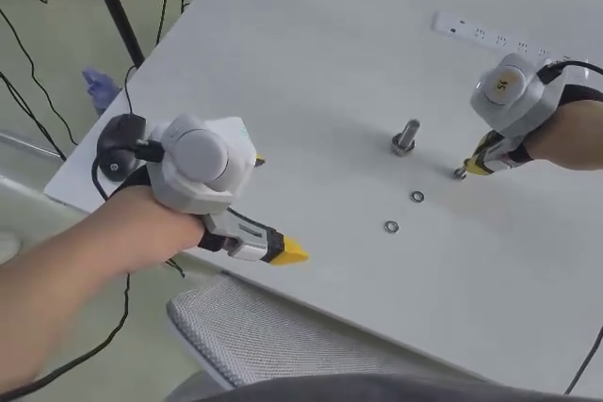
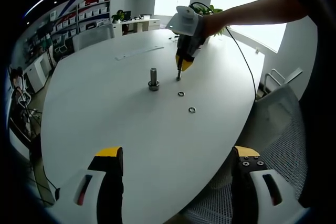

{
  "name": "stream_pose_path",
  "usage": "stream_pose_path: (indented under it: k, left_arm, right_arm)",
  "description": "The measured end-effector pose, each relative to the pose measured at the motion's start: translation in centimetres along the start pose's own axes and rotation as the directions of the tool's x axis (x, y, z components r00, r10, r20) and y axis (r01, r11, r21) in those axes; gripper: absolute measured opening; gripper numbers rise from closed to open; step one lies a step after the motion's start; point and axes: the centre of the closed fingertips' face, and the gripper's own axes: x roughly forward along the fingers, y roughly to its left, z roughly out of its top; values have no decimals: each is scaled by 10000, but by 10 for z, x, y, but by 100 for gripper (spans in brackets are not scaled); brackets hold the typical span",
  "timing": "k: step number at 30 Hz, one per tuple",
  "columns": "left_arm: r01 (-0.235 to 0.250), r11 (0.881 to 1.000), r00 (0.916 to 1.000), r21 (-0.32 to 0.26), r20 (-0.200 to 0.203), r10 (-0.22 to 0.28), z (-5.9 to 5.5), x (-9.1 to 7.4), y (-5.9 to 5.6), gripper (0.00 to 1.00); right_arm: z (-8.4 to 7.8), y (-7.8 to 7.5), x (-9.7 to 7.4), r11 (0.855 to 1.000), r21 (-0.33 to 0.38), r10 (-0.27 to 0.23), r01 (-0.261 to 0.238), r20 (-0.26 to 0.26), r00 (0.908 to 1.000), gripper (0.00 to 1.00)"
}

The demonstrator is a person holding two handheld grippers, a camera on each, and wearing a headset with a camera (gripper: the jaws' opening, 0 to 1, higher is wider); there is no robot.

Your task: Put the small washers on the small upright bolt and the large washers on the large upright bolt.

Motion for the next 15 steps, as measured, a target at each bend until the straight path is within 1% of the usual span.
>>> stream_pose_path:
  k: [3,6,10,15]
  left_arm:
    - [19,10000,10000,-6,-86,-19,-4,1,2,85]
    - [47,10000,10000,-82,-60,-47,-4,2,1,85]
    - [85,9999,9998,-71,-176,-86,-8,3,0,84]
    - [100,9999,9998,-115,-179,-102,-9,2,0,84]
  right_arm:
    - [-1,1,4,10000,-33,26,-26,-59,10000,13]
    - [-3,1,8,10000,-21,67,-67,-106,9999,13]
    - [-4,2,14,9999,-5,108,-108,-172,9998,13]
    - [-5,2,22,9999,-151,48,-52,-251,9997,13]
